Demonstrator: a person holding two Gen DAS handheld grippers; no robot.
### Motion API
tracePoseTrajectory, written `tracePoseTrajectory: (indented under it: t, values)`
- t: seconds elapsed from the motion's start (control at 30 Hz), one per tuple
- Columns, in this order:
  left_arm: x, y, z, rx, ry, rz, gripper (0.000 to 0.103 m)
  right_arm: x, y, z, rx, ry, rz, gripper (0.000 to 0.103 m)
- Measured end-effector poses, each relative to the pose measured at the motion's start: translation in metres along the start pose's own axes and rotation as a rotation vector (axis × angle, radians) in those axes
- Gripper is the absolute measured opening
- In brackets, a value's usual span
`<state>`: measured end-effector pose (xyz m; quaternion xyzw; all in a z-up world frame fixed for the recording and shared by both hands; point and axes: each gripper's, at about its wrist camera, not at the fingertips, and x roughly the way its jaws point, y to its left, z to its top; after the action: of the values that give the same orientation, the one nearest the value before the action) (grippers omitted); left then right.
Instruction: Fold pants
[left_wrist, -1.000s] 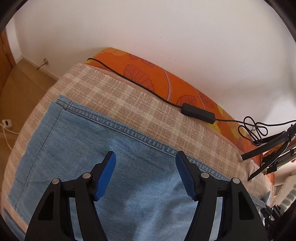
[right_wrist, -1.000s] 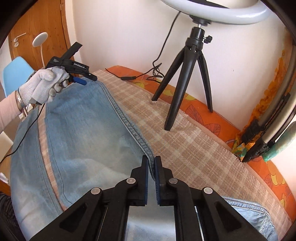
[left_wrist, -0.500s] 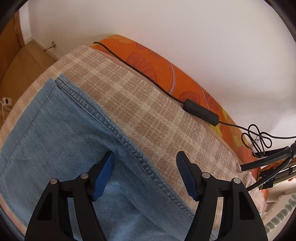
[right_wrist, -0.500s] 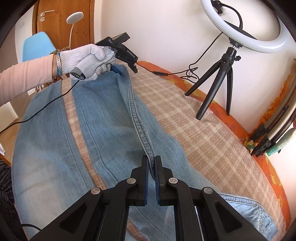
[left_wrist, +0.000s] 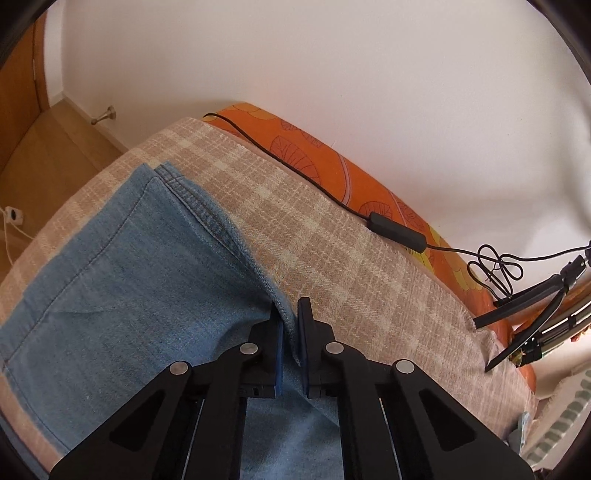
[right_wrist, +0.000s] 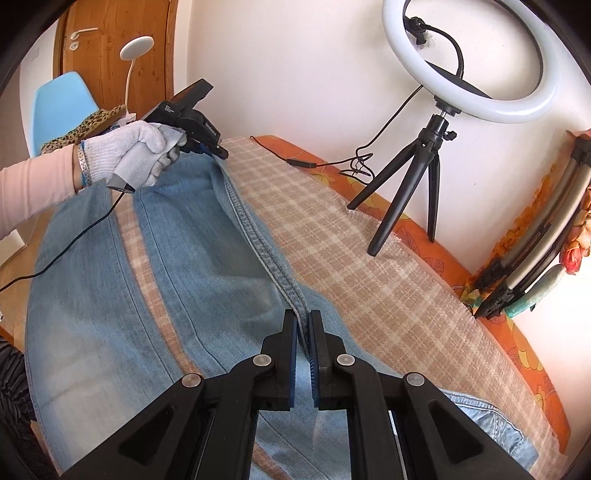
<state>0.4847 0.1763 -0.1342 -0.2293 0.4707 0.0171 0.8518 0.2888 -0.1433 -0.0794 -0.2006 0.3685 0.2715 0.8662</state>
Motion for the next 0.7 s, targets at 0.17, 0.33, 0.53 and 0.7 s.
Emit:
tracePoseTrajectory:
  t: [0.17,0.33,0.53,0.7]
  values:
    - [-0.052,0.004,-0.003,0.004,-0.06,-0.053,0.005,-0.022,0.008,0.007,0.013,-0.003,-0.004,0.003]
    - [-0.106,0.02,-0.019,0.025,-0.113,-0.079,0.005,-0.052,0.034,0.003,-0.026,-0.002,0.017,0.003]
    - [-0.164,0.046,-0.053,0.026,-0.172,-0.095,0.005,-0.086,0.07,-0.009,-0.061,0.008,0.05,0.003]
    - [-0.197,0.08,-0.097,0.01,-0.201,-0.119,0.005,-0.104,0.102,-0.029,-0.074,0.034,0.089,0.003]
